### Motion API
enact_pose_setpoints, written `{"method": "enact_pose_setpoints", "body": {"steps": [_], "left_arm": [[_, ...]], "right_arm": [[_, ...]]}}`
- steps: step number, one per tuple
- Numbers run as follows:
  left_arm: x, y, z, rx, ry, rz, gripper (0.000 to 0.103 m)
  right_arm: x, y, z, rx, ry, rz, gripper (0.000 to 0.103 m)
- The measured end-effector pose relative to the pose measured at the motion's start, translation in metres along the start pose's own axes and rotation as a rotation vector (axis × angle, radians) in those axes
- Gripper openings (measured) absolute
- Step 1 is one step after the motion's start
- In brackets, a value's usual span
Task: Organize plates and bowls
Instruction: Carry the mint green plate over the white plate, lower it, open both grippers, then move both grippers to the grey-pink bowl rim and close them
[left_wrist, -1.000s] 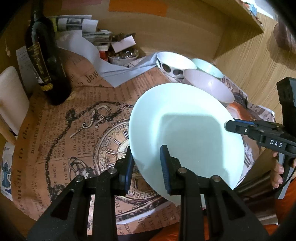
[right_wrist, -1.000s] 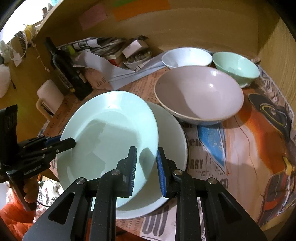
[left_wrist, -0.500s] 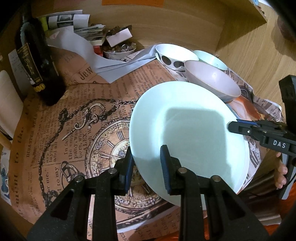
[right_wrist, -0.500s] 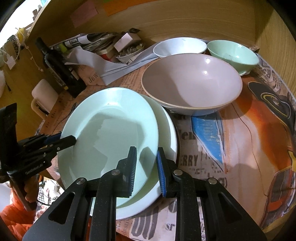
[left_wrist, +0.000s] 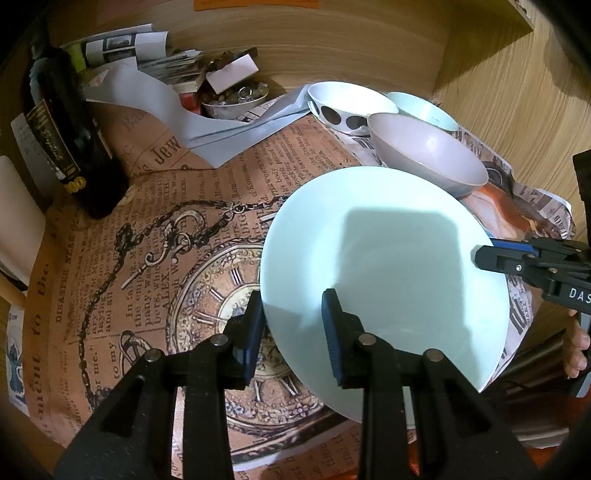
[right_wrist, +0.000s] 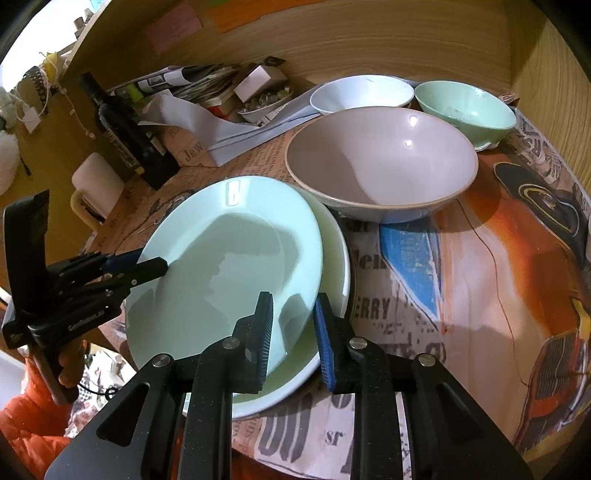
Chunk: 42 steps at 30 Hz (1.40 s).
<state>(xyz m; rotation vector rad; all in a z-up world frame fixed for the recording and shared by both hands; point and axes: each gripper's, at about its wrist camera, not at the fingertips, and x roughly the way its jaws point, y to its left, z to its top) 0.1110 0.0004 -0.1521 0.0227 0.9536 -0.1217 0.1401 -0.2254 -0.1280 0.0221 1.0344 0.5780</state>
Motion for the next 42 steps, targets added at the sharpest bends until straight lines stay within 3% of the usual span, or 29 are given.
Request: {"method": "enact_pose_setpoints", "body": {"steps": [9,11,16,18,20,25,30,33,35,42], "left_arm": [[0.002,0.003,0.001,0.007,0.018,-0.008,0.037],[0.003,0.004,0.002,0.006,0.018,-0.001,0.049],[-0.003,0.006,0.003,0.004,-0.004,0.002,0.049],[-0.008,0.007,0.006,0.004,-0.023,0.006,0.05],[-0.015,0.006,0.01,0.006,-0.044,0.007,0.053],[-0.028,0.003,0.029,0.011,-0.114,0.001,0.063],[-0.035,-0.005,0.055,0.02,-0.169,0.001,0.07],[-0.032,-0.012,0.072,0.017,-0.188,-0.006,0.078],[-0.028,-0.018,0.084,0.018,-0.196,-0.015,0.084],[0.004,-0.046,0.118,0.067,-0.145,-0.022,0.084]], "right_arm": [[-0.002,0.003,0.0,-0.026,0.001,-0.022,0.022],[-0.003,0.003,0.001,-0.03,0.012,-0.015,0.023],[-0.007,0.001,0.003,-0.039,0.007,-0.031,0.024],[-0.014,0.002,0.004,-0.053,-0.024,-0.053,0.027],[-0.022,0.0,0.006,-0.053,-0.051,-0.052,0.037],[-0.037,-0.007,0.014,-0.053,-0.125,-0.095,0.041],[-0.051,-0.019,0.026,-0.034,-0.23,-0.162,0.057],[-0.057,-0.028,0.034,-0.028,-0.279,-0.201,0.066],[-0.059,-0.035,0.039,-0.018,-0.303,-0.218,0.066],[-0.048,-0.061,0.055,0.016,-0.314,-0.257,0.073]]}}
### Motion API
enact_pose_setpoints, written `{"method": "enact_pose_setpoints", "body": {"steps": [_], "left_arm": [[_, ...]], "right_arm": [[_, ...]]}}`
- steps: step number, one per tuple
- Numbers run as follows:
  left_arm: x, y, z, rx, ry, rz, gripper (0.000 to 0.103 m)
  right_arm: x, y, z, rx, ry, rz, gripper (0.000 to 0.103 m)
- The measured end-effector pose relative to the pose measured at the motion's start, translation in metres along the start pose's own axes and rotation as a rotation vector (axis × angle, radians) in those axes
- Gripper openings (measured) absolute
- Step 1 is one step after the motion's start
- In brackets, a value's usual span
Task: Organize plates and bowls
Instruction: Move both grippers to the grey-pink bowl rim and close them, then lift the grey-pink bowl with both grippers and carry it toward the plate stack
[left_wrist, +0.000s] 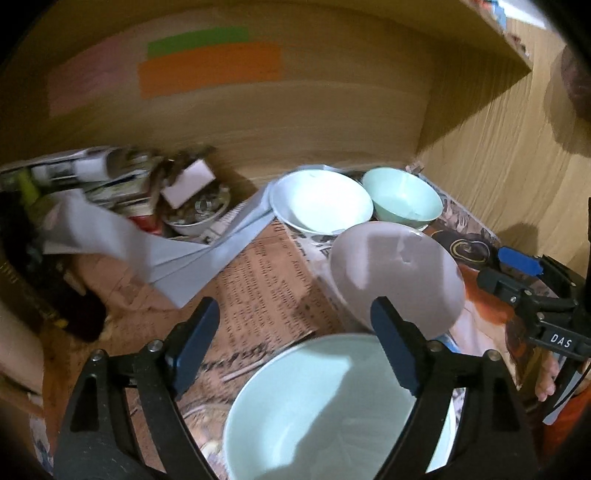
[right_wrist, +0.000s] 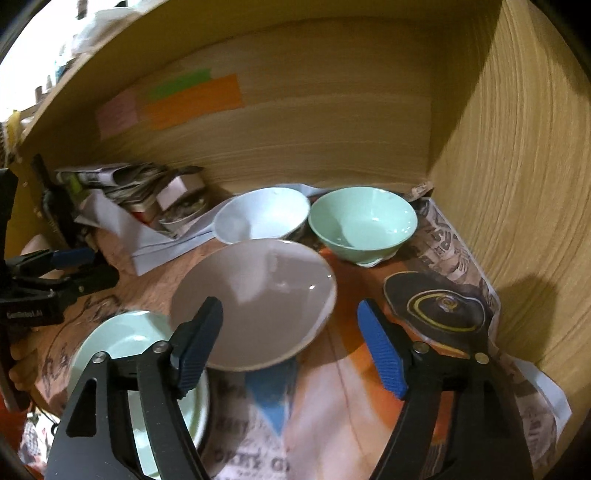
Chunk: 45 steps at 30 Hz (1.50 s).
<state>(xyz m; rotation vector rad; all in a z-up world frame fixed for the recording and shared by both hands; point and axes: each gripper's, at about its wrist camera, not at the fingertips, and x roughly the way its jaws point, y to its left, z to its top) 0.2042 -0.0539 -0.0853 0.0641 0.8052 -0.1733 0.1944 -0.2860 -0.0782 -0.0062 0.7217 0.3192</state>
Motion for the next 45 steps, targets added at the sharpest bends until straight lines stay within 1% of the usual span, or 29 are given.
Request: {"method": "enact_pose_setpoints", "body": {"steps": [4,8,13,15,16,17,18,20,21,26,27,29,31,38,40,43,45], "left_arm": [[0.032,-0.011,0.012,0.011,0.068,-0.012,0.084],[0.059,-0.021,0.018,0.034,0.114,-0.015,0.084],[0.086,-0.024,0.022,0.036,0.169,-0.041,0.084],[0.093,-0.024,0.022,0.034,0.183,-0.051,0.077],[0.096,-0.025,0.022,0.036,0.192,-0.055,0.07],[0.099,-0.026,0.022,0.04,0.203,-0.062,0.065],[0.101,-0.027,0.021,0.044,0.209,-0.067,0.064],[0.104,-0.028,0.02,0.046,0.217,-0.082,0.058],[0.105,-0.029,0.02,0.048,0.219,-0.086,0.056],[0.11,-0.032,0.018,0.064,0.235,-0.111,0.036],[0.11,-0.033,0.017,0.066,0.239,-0.115,0.034],[0.113,-0.033,0.016,0.07,0.255,-0.134,0.027],[0.115,-0.034,0.014,0.07,0.276,-0.159,0.021],[0.111,-0.04,0.015,0.082,0.267,-0.133,0.02],[0.108,-0.04,0.015,0.075,0.266,-0.14,0.019],[0.102,-0.042,0.016,0.074,0.247,-0.144,0.019],[0.093,-0.043,0.017,0.077,0.22,-0.141,0.019]], "right_arm": [[0.018,-0.013,0.003,0.02,0.028,-0.003,0.073],[0.036,-0.019,0.003,0.021,0.062,-0.006,0.073],[0.053,-0.024,0.002,0.029,0.103,0.002,0.073],[0.059,-0.027,0.0,0.04,0.121,0.011,0.07],[0.062,-0.029,-0.001,0.048,0.13,0.015,0.066],[0.064,-0.03,-0.001,0.051,0.139,0.018,0.061],[0.065,-0.031,-0.002,0.054,0.148,0.023,0.059],[0.069,-0.033,-0.003,0.064,0.165,0.031,0.051],[0.071,-0.033,-0.004,0.066,0.173,0.037,0.05],[0.077,-0.035,-0.007,0.084,0.204,0.071,0.033],[0.078,-0.035,-0.007,0.089,0.209,0.082,0.032],[0.078,-0.034,-0.007,0.091,0.211,0.096,0.026],[0.078,-0.031,-0.007,0.078,0.209,0.092,0.025],[0.076,-0.03,-0.005,0.087,0.207,0.067,0.021],[0.073,-0.032,-0.004,0.1,0.199,0.066,0.021],[0.065,-0.033,-0.002,0.107,0.174,0.065,0.021],[0.058,-0.031,0.0,0.104,0.155,0.061,0.021]]}}
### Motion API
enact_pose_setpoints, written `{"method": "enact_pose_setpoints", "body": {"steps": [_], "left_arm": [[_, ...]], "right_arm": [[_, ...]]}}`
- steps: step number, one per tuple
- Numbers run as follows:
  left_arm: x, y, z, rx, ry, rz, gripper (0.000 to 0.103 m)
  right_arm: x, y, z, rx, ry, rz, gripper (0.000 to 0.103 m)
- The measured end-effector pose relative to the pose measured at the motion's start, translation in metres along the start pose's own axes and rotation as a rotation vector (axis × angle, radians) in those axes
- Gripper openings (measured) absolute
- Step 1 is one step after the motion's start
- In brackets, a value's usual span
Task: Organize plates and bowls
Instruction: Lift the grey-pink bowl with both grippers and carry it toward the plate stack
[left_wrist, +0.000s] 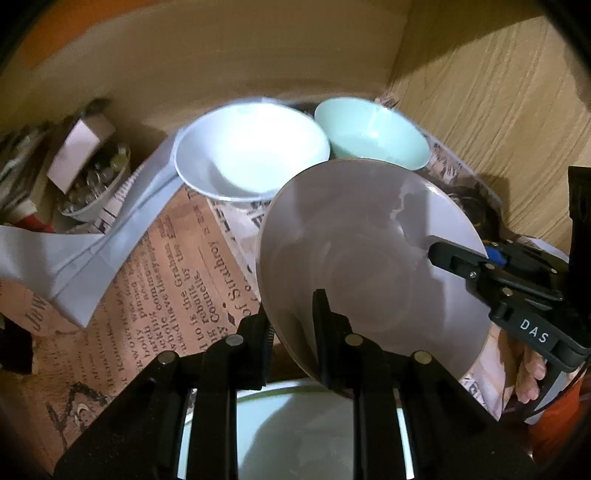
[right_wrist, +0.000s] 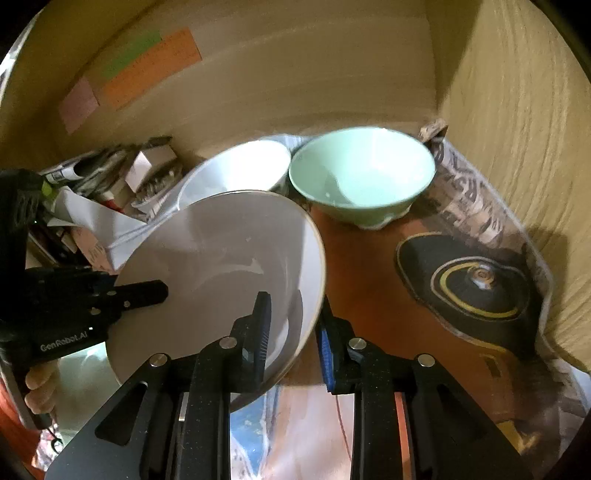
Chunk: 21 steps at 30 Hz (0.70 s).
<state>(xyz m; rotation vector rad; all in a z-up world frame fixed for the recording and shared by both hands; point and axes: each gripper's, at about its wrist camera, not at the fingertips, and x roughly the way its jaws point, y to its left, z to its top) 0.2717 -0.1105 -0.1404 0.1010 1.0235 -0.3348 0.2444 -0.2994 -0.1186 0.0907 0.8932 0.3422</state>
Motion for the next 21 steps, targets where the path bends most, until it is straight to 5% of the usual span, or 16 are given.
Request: {"method": "enact_pose_setpoints", "body": {"steps": [21], "left_arm": [[-0.102,0.009,-0.04,-0.039,-0.204,0.036,0.019]], "right_arm": [[-0.067,0.064,-0.004,-0.109,-0.146,0.024,0.021]]}}
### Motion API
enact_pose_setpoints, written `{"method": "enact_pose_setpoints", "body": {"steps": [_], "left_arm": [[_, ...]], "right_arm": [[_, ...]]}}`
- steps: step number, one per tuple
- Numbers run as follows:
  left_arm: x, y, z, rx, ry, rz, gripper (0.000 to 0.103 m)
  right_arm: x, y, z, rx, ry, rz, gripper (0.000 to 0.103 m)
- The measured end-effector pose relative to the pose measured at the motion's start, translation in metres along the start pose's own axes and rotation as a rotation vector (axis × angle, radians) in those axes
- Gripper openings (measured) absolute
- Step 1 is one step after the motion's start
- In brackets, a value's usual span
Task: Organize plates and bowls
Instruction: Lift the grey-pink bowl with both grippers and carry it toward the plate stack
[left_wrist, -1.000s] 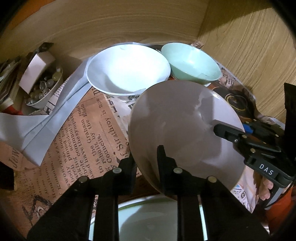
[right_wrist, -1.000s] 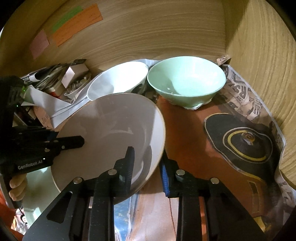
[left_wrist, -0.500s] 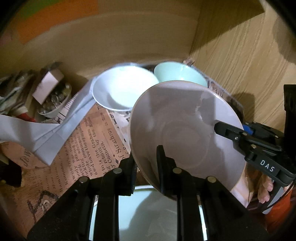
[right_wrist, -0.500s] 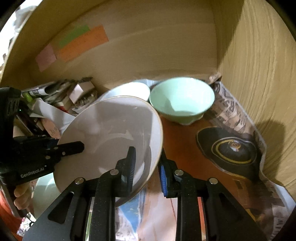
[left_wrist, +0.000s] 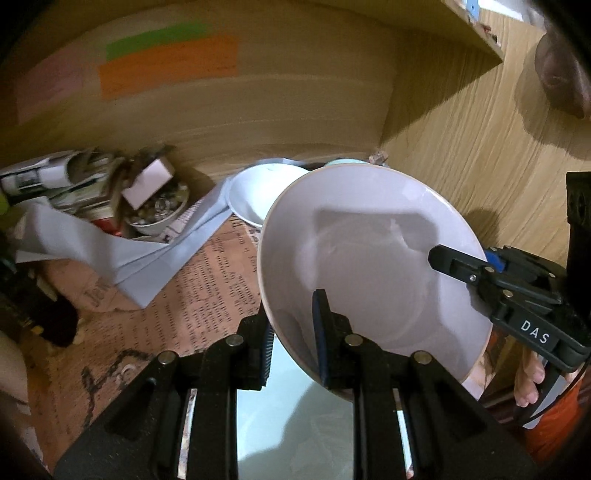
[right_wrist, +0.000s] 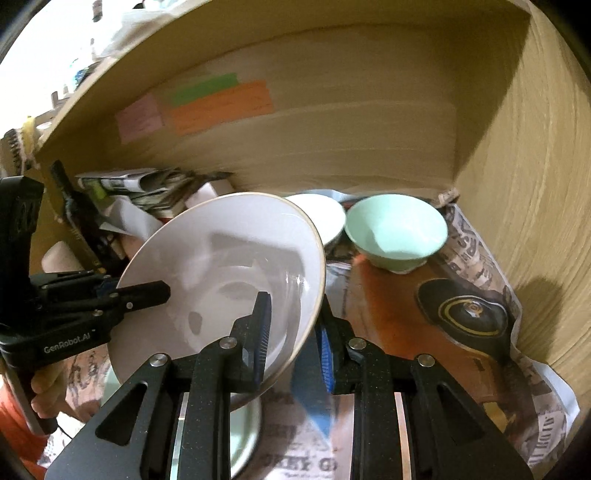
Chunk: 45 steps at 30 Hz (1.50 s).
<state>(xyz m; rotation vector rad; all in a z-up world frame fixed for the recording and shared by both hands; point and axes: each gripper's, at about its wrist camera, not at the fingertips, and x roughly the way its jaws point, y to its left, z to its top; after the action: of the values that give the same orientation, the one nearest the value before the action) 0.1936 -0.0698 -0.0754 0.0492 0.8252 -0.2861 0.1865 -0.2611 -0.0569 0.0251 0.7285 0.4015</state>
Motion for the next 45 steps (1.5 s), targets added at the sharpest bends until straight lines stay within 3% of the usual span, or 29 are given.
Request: {"method": "enact_pose_setpoints", "body": {"steps": [10,20,32,45], "left_arm": [[-0.041,0.031,-0.03,-0.073,-0.055,0.033,0.019],[-0.081,0.063,-0.064,-0.138,-0.091,0.12,0.019],[-0.114,0.114,-0.112,-0.245,-0.082,0.221,0.019],[-0.116,0.155,-0.15,-0.336,-0.025,0.281,0.019]], "right_arm": [[-0.003,0.044,-0.006,-0.076,0.01,0.043,0.021],[0.005,0.094,-0.012,-0.134,0.028,0.126,0.021],[0.039,0.157,-0.027,-0.227,0.118,0.245,0.021],[0.081,0.205,-0.049,-0.327,0.248,0.292,0.021]]}}
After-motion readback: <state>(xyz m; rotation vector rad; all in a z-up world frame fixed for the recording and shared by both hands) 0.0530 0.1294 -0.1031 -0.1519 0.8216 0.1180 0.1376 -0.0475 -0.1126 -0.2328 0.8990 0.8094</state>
